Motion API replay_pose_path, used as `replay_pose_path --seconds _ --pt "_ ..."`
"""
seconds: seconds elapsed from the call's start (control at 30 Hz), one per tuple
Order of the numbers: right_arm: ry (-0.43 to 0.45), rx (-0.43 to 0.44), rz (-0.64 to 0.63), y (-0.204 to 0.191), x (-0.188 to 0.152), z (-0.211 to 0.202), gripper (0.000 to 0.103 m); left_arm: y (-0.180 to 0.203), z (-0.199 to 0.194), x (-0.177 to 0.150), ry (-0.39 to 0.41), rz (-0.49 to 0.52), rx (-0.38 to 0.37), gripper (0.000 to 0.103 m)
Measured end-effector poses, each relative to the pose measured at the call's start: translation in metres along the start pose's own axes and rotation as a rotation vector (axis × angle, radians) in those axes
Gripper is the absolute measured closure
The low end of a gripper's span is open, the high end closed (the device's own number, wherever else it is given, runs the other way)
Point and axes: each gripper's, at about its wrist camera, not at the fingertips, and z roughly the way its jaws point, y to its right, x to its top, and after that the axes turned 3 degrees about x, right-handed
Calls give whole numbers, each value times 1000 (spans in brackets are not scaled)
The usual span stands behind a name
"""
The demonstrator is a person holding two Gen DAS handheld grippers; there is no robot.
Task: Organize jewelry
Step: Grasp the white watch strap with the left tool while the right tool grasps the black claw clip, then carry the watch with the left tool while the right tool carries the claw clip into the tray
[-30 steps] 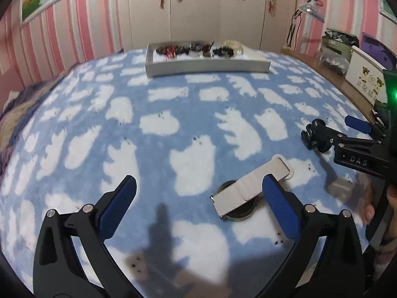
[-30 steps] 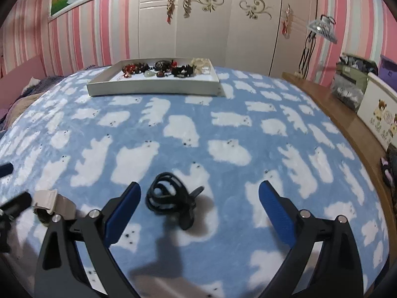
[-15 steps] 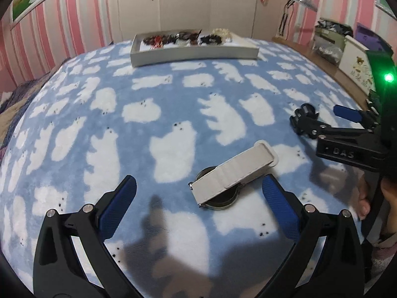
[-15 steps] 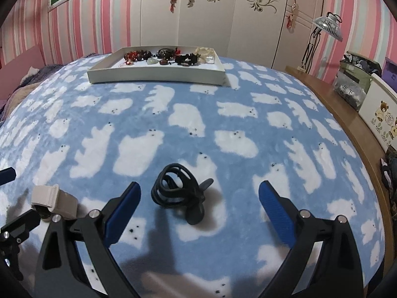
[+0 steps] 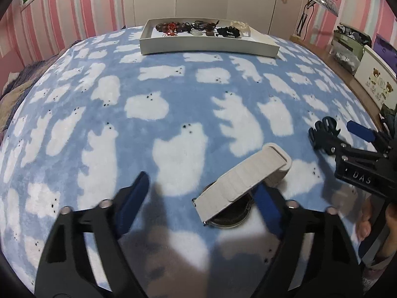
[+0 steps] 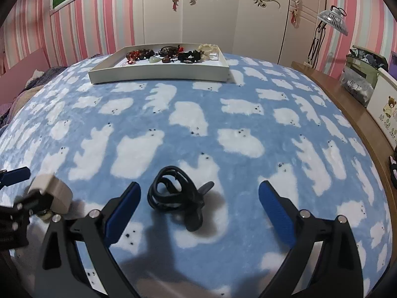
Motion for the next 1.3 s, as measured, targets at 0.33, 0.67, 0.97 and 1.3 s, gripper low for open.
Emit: replay_pose_path --seconds 0.33,0.67,0.97,1.3 --pt "-18 -3 -6 -3 -1 7 7 -8 13 9 -36 -48 -48 57" --pt "-46 12 -3 -5 -2 13 31 -11 18 17 -49 -51 -96 92" --pt "-60 39 -10 -13 -3 14 47 -13 20 21 -58 -42 -106 96" --pt "-40 13 -30 -5 12 2 47 -4 9 37 -22 4 -97 96"
